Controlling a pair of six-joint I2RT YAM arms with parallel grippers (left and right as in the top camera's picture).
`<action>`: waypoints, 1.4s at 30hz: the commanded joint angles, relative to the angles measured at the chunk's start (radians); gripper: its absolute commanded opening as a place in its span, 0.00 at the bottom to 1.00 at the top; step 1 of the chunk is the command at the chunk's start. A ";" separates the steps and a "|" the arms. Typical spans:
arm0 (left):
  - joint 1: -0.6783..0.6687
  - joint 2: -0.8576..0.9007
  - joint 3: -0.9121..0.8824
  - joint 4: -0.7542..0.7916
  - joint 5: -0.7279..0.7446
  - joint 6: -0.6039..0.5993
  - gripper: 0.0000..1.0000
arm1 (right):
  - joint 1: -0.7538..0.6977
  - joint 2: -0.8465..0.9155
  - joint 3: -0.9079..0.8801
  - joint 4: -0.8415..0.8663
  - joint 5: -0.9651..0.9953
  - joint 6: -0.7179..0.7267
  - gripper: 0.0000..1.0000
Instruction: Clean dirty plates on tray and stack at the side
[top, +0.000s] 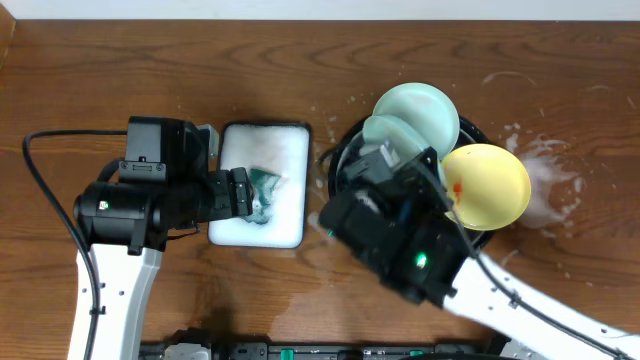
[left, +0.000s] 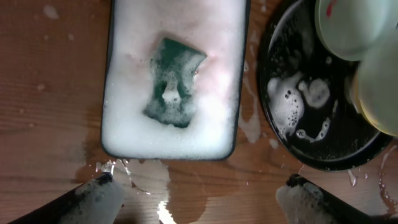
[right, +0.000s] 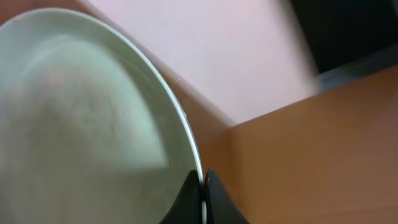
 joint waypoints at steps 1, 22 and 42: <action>-0.003 -0.002 0.016 -0.002 -0.013 0.013 0.88 | -0.159 -0.008 0.017 -0.023 -0.407 0.292 0.01; -0.003 -0.002 0.016 -0.003 -0.013 0.013 0.88 | -1.699 0.115 0.053 -0.034 -1.555 0.363 0.01; -0.003 -0.002 0.016 -0.003 -0.013 0.013 0.88 | -1.677 0.243 0.053 0.041 -1.429 0.247 0.42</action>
